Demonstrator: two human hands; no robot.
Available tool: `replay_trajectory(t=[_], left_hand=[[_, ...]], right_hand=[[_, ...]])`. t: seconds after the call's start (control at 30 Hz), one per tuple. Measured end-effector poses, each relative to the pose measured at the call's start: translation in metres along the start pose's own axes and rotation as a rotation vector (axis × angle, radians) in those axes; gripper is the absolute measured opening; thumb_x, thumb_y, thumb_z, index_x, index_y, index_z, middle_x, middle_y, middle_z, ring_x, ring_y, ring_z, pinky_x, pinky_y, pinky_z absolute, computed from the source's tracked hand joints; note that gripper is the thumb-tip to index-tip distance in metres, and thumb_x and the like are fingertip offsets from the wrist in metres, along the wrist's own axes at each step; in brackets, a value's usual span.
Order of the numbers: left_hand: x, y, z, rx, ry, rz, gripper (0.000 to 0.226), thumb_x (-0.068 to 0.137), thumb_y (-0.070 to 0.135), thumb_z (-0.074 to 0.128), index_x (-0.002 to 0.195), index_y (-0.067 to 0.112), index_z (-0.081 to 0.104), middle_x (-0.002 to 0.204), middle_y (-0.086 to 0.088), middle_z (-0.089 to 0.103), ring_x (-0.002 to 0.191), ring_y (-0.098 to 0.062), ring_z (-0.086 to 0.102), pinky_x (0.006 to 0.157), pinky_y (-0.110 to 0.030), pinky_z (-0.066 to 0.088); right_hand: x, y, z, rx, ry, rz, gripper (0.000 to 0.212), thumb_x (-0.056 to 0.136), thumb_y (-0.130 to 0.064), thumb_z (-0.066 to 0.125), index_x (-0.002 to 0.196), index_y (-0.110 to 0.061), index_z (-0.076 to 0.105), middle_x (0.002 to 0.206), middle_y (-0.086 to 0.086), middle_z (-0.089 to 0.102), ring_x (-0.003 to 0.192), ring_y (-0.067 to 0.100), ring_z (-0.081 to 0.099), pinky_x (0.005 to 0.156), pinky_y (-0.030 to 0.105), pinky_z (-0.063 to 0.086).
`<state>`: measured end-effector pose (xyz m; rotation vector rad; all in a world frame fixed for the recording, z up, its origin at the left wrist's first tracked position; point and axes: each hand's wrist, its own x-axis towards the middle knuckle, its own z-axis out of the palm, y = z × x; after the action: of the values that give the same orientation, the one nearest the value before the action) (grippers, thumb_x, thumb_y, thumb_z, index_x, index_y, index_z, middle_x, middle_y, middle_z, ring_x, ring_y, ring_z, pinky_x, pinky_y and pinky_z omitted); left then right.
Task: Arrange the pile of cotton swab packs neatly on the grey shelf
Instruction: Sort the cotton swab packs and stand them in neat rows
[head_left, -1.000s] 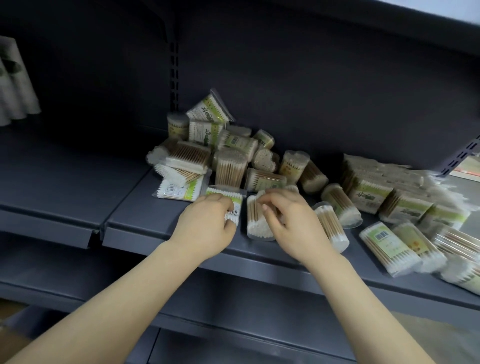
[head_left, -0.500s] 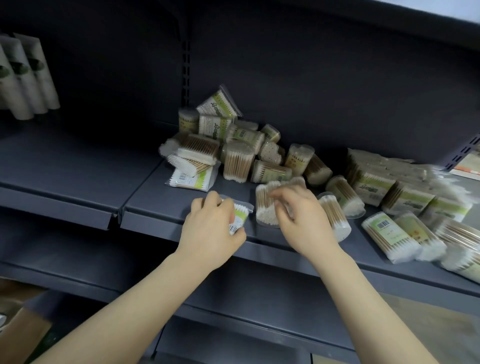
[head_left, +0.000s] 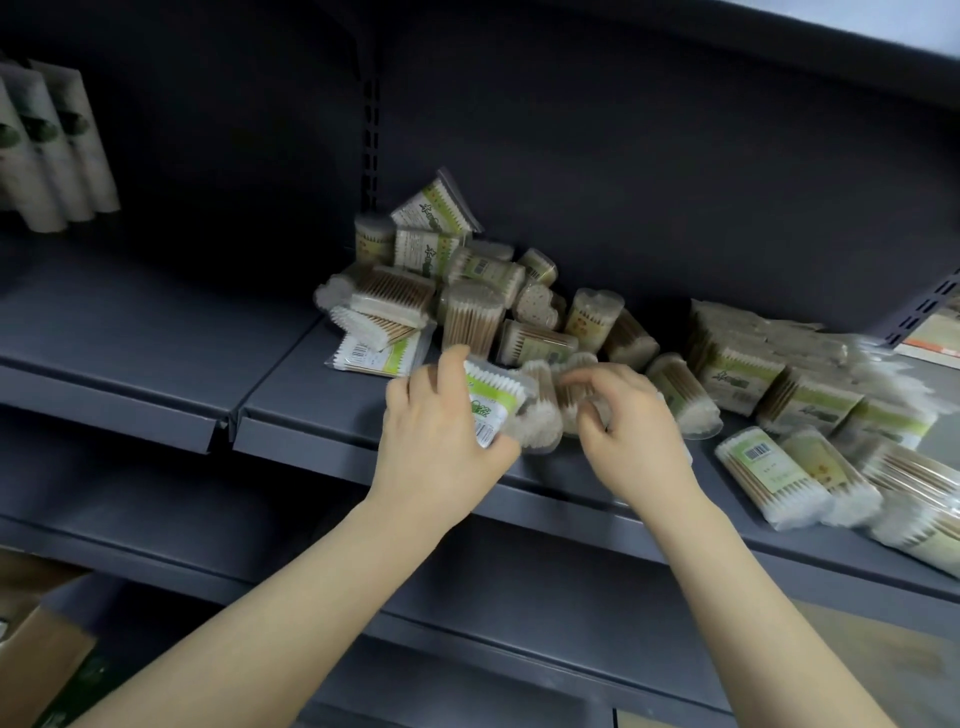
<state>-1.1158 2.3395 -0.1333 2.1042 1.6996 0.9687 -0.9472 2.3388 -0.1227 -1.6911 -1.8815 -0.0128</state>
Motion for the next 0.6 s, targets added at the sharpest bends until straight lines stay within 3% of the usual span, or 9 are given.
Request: replay_trajectory(t=[0.1,0.27,0.4,0.6], left_hand=[[-0.001,0.012,0.004,-0.084,0.003,0.015,0.079,0.074,0.04,0.06,0.14,0.02,0.022,0.131,-0.004,0.04,0.114,-0.024,0.031,0.095,-0.028,0.027],[-0.001,0.025,0.016,-0.131,-0.035,0.032,0.08,0.073,0.038,0.064,0.139,0.023,0.022,0.128,-0.002,0.035,0.11,-0.022,0.035,0.09,-0.027,0.03],[0.001,0.038,0.025,-0.153,-0.06,0.068,0.084,0.072,0.032,0.065,0.141,0.024,0.017,0.128,-0.002,0.029,0.111,-0.022,0.036,0.09,-0.027,0.033],[0.009,0.068,0.044,-0.116,-0.108,0.126,0.097,0.073,0.039,0.065,0.146,0.024,0.002,0.129,-0.001,0.022,0.119,-0.022,0.028,0.095,-0.028,0.032]], right_hand=[[0.003,0.008,-0.005,-0.005,0.039,0.024,0.033,0.082,0.001,0.047,0.107,-0.013,0.063,0.111,0.006,0.06,0.105,0.024,0.051,0.082,0.028,0.039],[0.003,0.028,-0.016,-0.039,0.079,0.089,0.032,0.082,0.002,0.047,0.106,-0.01,0.064,0.105,0.009,0.061,0.101,0.026,0.052,0.075,0.024,0.033],[-0.002,0.043,-0.028,-0.053,0.087,0.107,0.033,0.08,0.001,0.049,0.106,-0.011,0.065,0.108,0.009,0.063,0.104,0.026,0.054,0.079,0.027,0.039],[-0.009,0.07,-0.048,-0.052,0.087,0.174,0.034,0.081,0.001,0.048,0.107,-0.013,0.064,0.109,0.007,0.064,0.101,0.023,0.055,0.069,0.017,0.03]])
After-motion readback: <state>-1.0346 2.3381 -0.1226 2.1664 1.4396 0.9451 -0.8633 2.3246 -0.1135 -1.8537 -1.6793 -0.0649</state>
